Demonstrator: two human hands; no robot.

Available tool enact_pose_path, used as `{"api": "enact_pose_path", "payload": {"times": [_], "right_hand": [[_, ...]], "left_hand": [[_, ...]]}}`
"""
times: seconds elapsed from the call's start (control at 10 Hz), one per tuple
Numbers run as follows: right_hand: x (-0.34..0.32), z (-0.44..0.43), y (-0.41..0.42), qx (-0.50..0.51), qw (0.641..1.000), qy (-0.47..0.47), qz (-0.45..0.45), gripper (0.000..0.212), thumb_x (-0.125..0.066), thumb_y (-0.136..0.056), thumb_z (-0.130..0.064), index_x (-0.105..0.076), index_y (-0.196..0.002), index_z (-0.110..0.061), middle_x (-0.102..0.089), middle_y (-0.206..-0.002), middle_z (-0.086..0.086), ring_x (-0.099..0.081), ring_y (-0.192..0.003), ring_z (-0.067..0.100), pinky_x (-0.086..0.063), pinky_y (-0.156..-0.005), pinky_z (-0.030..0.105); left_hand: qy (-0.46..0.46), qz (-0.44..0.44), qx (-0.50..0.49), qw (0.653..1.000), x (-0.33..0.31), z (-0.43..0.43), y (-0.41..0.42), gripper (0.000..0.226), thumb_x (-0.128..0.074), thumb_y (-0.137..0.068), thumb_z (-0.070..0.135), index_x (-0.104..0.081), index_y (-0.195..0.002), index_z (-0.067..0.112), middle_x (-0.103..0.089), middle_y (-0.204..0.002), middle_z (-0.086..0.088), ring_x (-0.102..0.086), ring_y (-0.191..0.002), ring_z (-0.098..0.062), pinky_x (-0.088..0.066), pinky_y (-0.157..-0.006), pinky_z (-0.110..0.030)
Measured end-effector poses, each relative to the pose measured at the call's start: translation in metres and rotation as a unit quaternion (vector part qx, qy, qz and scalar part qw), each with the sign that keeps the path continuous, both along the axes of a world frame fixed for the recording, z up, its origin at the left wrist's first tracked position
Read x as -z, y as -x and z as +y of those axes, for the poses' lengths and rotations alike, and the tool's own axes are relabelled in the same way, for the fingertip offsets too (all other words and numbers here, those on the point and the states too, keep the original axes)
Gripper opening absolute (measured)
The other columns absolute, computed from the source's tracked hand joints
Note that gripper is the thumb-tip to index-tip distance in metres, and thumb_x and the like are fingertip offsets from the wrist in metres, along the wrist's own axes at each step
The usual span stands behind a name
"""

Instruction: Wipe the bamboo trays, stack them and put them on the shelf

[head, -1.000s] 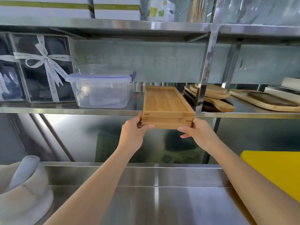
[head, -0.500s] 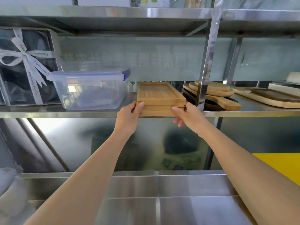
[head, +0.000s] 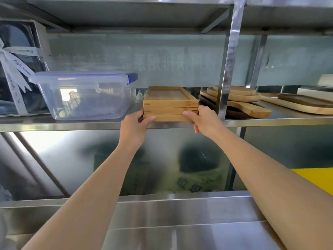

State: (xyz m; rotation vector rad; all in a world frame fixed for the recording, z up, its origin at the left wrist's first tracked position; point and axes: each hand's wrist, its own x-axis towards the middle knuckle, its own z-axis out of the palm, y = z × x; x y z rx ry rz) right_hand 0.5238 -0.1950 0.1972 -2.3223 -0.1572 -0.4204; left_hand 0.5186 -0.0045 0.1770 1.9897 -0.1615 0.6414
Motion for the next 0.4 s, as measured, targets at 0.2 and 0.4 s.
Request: {"api": "enact_pose_path", "payload": {"times": [0.2, 0.4], "right_hand": [[-0.002, 0.000, 0.003, -0.002, 1.000, 0.023, 0.004, 0.030, -0.044, -0.092, -0.040, -0.049, -0.095, -0.010, -0.046, -0.060, 0.001, -0.046, -0.048, 0.015, -0.039, -0.050, 0.025], [-0.006, -0.002, 0.028, 0.019, 0.999, 0.030, 0.008, 0.048, -0.040, -0.092, -0.045, -0.043, -0.124, -0.009, -0.057, -0.088, 0.004, -0.058, -0.058, 0.018, -0.045, -0.045, 0.028]], "left_hand": [[0.001, 0.022, -0.006, 1.000, 0.000, -0.003, 0.000, 0.023, -0.057, -0.092, 0.025, -0.067, -0.107, 0.010, -0.066, -0.087, -0.005, -0.051, -0.069, -0.018, -0.043, -0.072, -0.032], [0.010, 0.036, -0.088, 0.995, -0.009, 0.008, 0.033, 0.042, -0.051, -0.094, 0.031, -0.048, -0.133, 0.014, -0.060, -0.131, -0.005, -0.057, -0.116, -0.026, -0.042, -0.091, -0.035]]}}
